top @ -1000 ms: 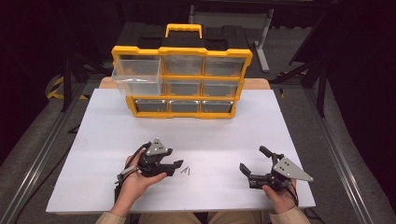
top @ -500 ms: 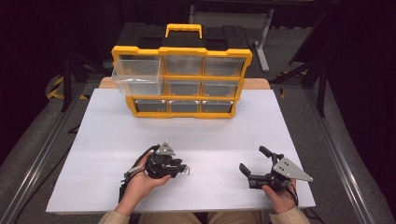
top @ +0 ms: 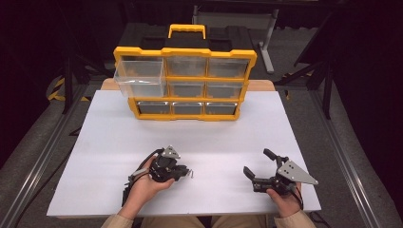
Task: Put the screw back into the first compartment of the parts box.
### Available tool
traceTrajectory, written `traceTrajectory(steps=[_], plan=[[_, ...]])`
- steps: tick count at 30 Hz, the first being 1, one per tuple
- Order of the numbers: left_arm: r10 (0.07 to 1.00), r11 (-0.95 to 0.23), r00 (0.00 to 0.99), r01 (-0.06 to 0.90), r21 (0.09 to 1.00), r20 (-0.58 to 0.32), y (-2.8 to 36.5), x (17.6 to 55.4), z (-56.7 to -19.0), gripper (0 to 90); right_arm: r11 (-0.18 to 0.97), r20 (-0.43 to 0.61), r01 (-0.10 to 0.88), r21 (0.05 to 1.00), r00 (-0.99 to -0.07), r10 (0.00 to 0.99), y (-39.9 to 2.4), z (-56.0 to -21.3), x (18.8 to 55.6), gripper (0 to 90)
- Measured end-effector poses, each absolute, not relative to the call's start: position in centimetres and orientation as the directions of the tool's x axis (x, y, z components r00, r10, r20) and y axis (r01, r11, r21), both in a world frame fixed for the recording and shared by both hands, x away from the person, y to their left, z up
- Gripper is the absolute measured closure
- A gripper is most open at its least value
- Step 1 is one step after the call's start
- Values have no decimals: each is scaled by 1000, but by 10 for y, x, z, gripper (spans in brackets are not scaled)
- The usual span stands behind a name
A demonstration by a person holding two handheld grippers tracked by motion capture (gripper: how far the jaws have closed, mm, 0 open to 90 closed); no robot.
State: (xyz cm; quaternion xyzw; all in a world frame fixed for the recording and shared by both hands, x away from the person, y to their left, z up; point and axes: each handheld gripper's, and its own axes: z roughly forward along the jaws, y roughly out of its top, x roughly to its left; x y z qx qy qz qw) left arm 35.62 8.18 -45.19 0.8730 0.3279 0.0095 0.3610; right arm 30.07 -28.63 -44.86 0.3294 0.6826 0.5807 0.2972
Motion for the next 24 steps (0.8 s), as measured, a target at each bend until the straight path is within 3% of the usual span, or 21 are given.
traceTrajectory(steps=[24], plan=[[599,-582,776,593,557,-200,73,362,-449,851,108,-28,97,989,-602,798,-287,-448,300,27]])
